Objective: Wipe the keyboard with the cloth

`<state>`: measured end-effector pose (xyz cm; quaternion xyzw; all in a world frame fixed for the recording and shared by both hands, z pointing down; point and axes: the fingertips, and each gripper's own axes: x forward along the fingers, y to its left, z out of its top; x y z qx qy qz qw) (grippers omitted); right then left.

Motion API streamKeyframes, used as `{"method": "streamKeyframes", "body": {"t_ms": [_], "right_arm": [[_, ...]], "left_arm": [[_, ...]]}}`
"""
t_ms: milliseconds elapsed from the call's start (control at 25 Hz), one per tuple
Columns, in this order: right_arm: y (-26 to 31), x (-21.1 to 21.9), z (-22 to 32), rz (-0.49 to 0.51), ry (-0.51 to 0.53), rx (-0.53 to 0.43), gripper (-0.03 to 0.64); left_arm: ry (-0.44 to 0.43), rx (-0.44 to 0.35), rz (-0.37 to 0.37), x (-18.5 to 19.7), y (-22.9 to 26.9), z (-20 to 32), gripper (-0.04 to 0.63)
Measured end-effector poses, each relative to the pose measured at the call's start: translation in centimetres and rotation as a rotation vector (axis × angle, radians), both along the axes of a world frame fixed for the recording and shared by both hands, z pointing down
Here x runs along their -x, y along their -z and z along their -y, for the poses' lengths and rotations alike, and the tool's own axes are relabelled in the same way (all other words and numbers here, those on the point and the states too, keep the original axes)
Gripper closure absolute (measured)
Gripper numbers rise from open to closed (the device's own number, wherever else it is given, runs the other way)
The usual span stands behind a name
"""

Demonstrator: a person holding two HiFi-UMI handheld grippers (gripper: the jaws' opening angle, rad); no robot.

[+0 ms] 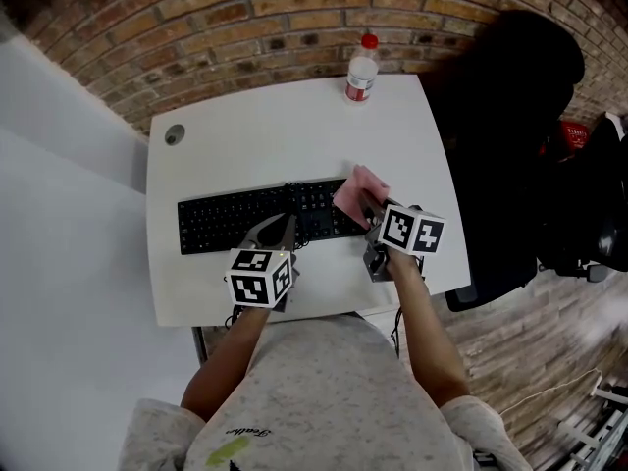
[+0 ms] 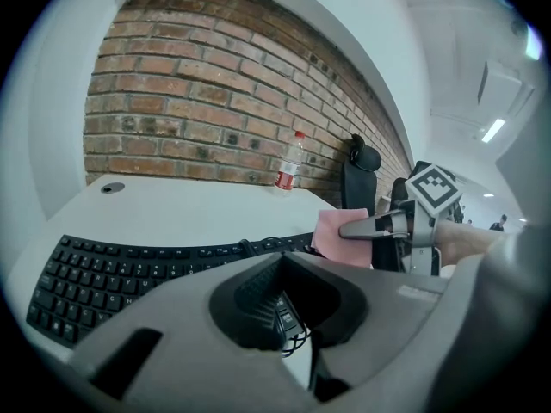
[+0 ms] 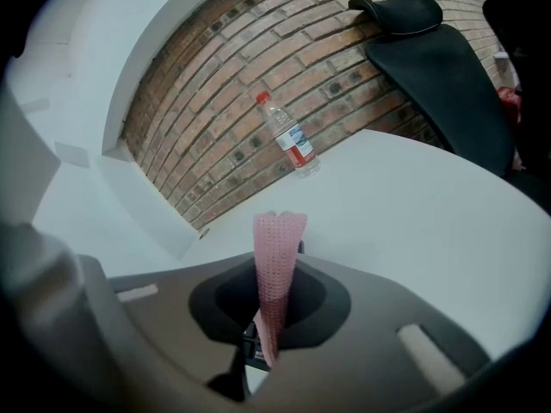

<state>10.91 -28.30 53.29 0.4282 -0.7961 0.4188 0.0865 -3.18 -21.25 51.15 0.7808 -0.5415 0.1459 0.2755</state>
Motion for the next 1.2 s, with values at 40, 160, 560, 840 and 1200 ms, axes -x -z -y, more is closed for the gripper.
{"method": "streamKeyframes", "body": {"t_ms": [40, 160, 560, 840, 1200], "right_arm": [[-0.1, -0.3, 0.1, 0.001, -0.004, 0.001, 0.591], [-0.3, -1.2, 0.1, 0.003, -0.013, 0.005, 0.591], [1.6, -0.4, -0.5, 0.04, -0.015, -0.022, 0.591], [5.2, 2.4, -2.4, 0.062, -0.008, -0.086, 0.591], [7.6, 11.4, -6.0, 0.085, 0.095, -0.138, 0.591]], "left_arm": [[0.004, 0.002, 0.001, -0.1, -0.1, -0.1, 0.598], [0.012, 0.005, 0.003, -0.4, -0.1, -0.3, 0.598], [0.027, 0.006, -0.003, 0.9, 0.0, -0.9, 0.598], [0.025, -0.001, -0.021, 3.3, 0.1, -2.0, 0.598], [0.073, -0.008, -0.033, 9.7, 0.2, -5.1, 0.598]]}}
